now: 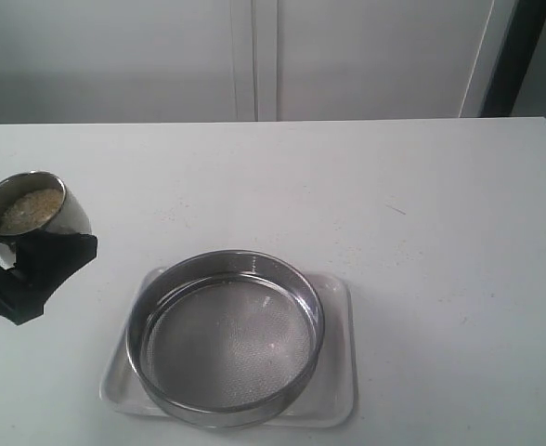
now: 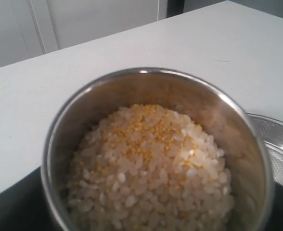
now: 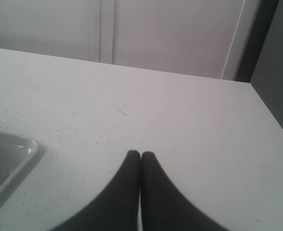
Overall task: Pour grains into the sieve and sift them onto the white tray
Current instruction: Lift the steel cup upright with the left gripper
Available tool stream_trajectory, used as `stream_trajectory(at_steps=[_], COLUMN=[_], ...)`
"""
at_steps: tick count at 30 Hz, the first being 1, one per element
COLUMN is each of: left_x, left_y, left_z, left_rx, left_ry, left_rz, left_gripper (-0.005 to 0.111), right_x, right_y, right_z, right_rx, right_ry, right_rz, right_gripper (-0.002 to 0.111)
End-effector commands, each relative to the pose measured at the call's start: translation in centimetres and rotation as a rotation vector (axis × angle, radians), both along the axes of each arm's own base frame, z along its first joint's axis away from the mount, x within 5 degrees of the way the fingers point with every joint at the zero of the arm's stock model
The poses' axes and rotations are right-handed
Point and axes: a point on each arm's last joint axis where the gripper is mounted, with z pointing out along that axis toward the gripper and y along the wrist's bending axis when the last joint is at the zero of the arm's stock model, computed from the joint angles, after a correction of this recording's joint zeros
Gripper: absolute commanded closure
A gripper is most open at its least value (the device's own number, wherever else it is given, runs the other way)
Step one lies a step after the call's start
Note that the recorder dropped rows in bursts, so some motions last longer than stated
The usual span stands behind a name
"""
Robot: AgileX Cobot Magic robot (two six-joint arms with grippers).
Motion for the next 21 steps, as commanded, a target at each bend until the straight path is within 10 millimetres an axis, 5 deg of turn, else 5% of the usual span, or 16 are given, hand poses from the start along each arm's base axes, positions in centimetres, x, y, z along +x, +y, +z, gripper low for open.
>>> stream_trajectory(at_steps=[1, 21], left_x=[0.0, 1.3], left_y=[-0.3, -0.7], left_z=[1.3, 4.5], left_rx=[0.029, 0.035], left_ry=[-0.015, -0.051], left_rz=[-0.051, -0.097], left_gripper=[0.107, 0.107], right_x=[0.0, 0.0], right_y=[0.0, 0.0], right_z=[-0.1, -0.1], right_rx=[-0.005, -0.005], right_ry=[-0.009, -0.009], right_rz=[0.001, 0.001], right_gripper=[0.108, 0.108])
